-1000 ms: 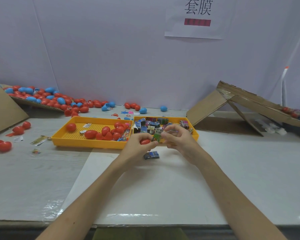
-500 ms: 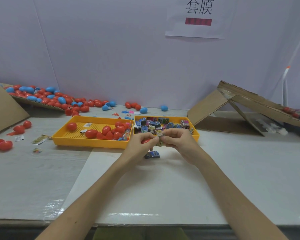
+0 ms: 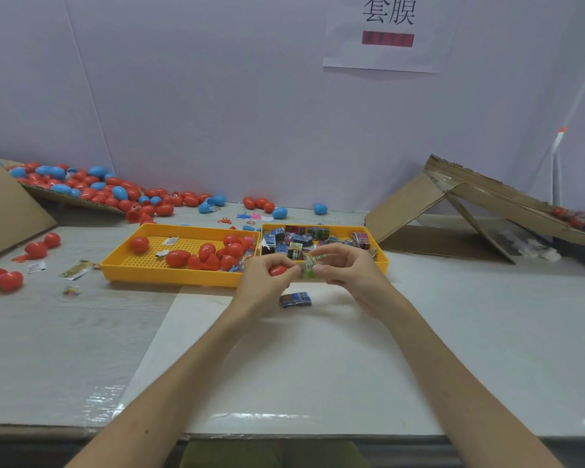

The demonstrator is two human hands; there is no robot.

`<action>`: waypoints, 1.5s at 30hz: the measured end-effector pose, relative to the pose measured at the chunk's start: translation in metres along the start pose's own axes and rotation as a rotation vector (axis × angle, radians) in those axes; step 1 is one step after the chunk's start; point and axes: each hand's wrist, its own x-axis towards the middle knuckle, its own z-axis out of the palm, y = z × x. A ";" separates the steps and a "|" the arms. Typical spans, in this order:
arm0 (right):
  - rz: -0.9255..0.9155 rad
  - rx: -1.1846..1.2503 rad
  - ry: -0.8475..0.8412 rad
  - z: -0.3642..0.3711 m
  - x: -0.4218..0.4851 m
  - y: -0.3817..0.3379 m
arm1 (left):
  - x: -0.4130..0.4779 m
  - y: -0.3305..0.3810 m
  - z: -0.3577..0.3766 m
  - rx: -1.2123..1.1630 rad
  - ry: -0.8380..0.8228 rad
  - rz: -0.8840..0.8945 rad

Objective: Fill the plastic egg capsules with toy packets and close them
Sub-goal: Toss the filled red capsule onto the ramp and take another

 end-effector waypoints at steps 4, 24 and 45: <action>-0.021 0.045 -0.027 0.001 0.000 -0.001 | -0.001 0.000 0.004 0.085 -0.017 0.019; -0.025 0.151 0.024 0.001 0.000 -0.002 | -0.001 0.008 0.001 -0.228 -0.094 -0.069; -0.063 0.109 0.014 0.001 -0.002 -0.005 | -0.002 0.006 -0.001 -0.243 -0.220 -0.053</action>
